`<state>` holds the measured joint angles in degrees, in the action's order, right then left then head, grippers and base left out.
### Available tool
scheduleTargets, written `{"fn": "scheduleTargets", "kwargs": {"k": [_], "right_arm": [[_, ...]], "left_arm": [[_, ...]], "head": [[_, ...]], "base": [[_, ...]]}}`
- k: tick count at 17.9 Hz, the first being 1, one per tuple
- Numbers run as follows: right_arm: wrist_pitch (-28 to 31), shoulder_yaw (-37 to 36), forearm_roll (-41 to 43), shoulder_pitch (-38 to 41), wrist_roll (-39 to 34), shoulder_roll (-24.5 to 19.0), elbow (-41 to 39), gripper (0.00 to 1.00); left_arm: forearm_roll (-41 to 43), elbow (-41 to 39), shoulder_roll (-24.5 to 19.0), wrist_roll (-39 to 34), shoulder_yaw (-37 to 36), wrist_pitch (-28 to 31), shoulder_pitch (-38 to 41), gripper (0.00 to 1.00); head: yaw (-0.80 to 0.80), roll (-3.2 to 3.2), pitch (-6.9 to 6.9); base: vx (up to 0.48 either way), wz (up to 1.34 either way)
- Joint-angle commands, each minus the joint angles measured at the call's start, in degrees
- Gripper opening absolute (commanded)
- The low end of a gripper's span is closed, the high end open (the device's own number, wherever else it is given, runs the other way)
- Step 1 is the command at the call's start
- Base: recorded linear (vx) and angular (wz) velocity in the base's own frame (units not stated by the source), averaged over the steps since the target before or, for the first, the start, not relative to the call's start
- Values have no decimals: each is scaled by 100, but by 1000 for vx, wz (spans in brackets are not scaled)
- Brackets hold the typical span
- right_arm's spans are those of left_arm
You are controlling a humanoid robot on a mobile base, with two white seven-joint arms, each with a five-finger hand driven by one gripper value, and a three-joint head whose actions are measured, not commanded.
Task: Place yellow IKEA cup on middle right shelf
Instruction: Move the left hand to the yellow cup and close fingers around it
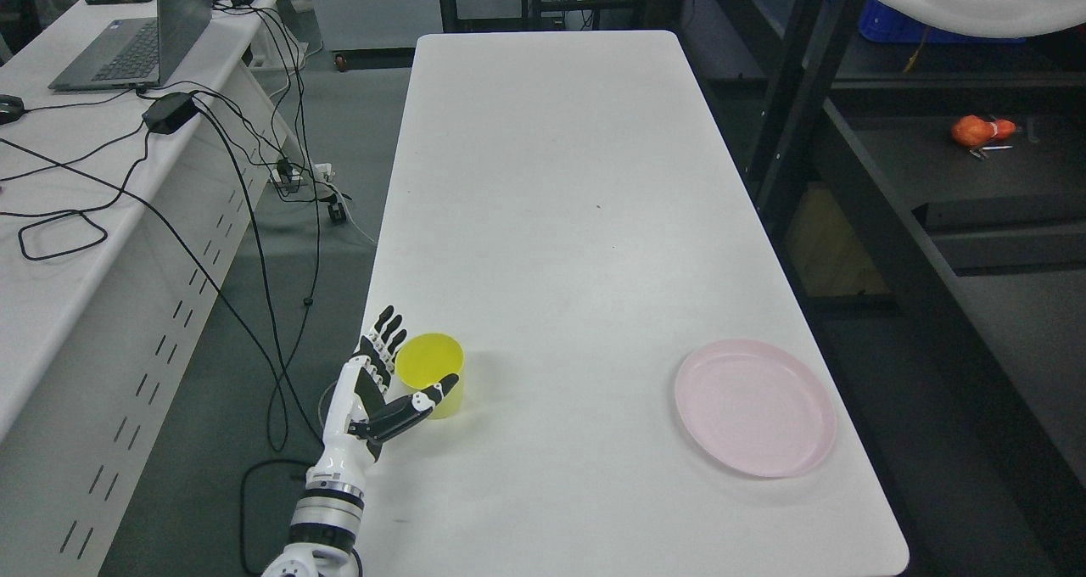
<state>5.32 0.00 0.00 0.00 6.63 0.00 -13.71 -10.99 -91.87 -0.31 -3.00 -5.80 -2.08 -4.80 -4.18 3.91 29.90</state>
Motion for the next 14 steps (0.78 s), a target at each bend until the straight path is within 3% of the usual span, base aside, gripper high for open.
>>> {"fn": "scheduleTargets", "kwargs": {"k": [1, 12, 14], "right_arm": [[5, 97, 141, 80, 5, 100, 0, 99], [5, 97, 141, 80, 5, 100, 0, 99], [5, 97, 141, 80, 5, 100, 0, 99]], "left_arm": [[80, 407, -75, 159, -228, 24, -215, 98], [89, 486, -101, 344, -457, 199, -206, 98], [89, 556, -101, 353, -457, 199, -215, 93]], "head": [[0, 0, 0], [0, 0, 0], [0, 0, 0]], "base": [[0, 0], [0, 0], [0, 0]]}}
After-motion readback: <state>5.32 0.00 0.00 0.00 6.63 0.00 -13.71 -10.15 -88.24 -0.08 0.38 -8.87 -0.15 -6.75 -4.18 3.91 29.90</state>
